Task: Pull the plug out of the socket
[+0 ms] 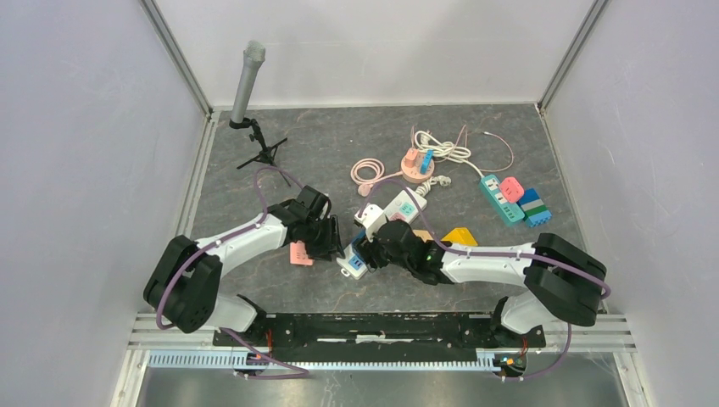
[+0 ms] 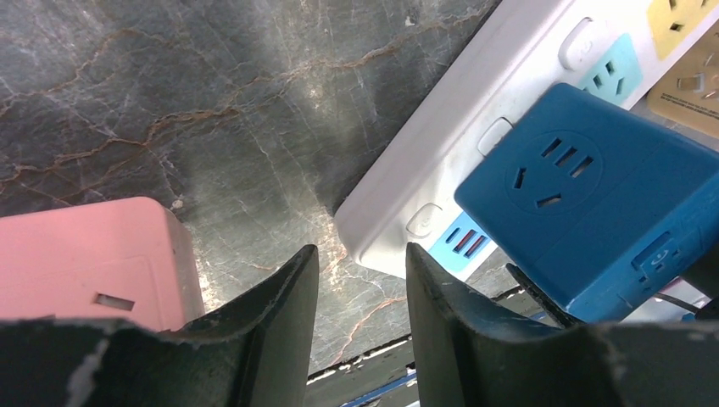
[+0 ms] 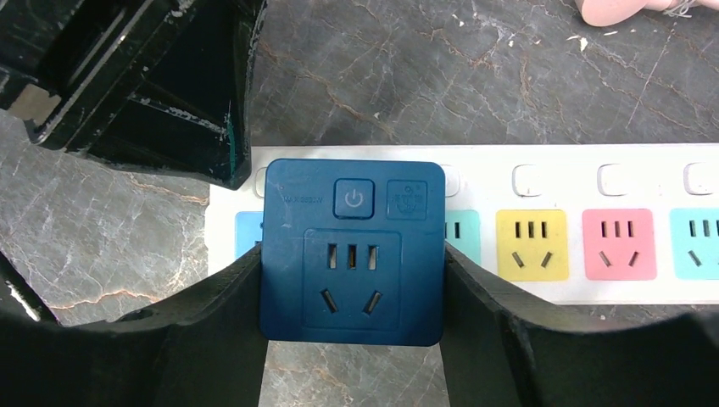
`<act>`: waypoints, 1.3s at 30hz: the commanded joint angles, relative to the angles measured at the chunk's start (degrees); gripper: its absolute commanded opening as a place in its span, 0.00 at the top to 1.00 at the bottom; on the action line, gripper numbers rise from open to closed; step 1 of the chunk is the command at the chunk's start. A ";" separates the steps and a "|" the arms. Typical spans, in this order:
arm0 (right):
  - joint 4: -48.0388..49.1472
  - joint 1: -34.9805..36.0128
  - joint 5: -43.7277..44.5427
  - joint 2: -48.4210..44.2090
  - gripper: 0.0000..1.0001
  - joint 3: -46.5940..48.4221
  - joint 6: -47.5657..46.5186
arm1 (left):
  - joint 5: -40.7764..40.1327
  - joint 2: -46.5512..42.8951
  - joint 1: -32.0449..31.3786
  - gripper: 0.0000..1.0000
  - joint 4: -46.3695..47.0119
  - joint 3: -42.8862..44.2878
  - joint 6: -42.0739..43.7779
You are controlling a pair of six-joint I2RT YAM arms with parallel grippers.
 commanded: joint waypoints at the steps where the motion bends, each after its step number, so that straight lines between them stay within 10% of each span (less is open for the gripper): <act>1: -0.32 0.10 0.89 0.03 0.39 3.04 -0.04 | -1.57 1.25 -0.12 0.52 -0.12 -0.78 0.03; 14: 5.69 0.12 0.03 -1.83 1.00 0.85 3.89 | -6.79 0.25 -3.15 0.50 -0.86 1.45 -0.48; 39: 9.37 3.77 0.70 -2.57 1.00 2.73 -2.02 | -9.65 9.74 -5.13 0.62 -4.82 -1.67 2.28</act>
